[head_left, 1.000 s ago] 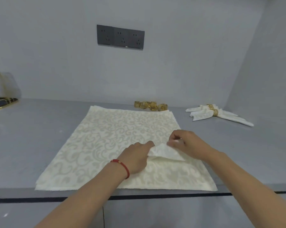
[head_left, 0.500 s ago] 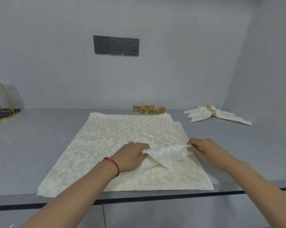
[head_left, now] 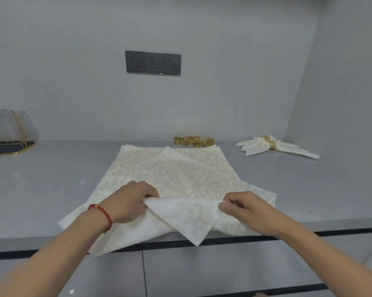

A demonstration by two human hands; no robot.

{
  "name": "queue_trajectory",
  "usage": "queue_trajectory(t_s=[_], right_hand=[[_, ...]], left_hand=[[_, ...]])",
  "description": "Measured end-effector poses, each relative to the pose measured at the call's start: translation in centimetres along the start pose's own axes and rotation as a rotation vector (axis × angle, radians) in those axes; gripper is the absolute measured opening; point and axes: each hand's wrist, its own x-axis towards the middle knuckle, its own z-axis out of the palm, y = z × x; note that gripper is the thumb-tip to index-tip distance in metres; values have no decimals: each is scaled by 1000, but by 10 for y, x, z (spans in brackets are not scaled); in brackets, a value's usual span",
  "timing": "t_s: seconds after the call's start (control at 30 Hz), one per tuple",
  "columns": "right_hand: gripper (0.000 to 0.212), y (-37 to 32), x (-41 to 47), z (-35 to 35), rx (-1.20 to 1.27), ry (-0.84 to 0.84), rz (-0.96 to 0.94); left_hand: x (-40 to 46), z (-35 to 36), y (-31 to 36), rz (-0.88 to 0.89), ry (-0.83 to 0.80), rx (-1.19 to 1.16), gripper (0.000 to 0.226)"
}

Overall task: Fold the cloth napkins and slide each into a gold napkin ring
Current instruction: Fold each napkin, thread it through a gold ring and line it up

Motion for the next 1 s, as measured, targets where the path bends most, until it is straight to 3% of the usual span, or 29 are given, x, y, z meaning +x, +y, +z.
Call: queue_trajectory(t_s=[0.1,0.23,0.4,0.53,0.63,0.7,0.77,1.0], right_hand=[[48,-11,18,16,-22,69,-6],[53,-17,47,7,-38,68,-4],[57,-10,69,-36,-123,-116,1],[23,10,100,-42,-106,-264,61],[11,30,145,-36,-107,-258,39],[15,42,179,-32,-180,-238,3],[36,52,209,-28,-268,-198,4],[54,83,285,7,-441,-59,294]], left_hand=[[-11,-17,-9,-54,-114,-232,41],[-16,-27,-14,-94,-162,-502,7],[10,-39,-24,-73,-270,-289,40],[64,-49,-45,-183,-328,-243,47],[107,-49,-67,-222,-358,-221,39],[137,-46,-81,-302,-324,-195,35],[162,-40,-86,-374,-248,-72,35],[207,16,-95,-525,138,206,38]])
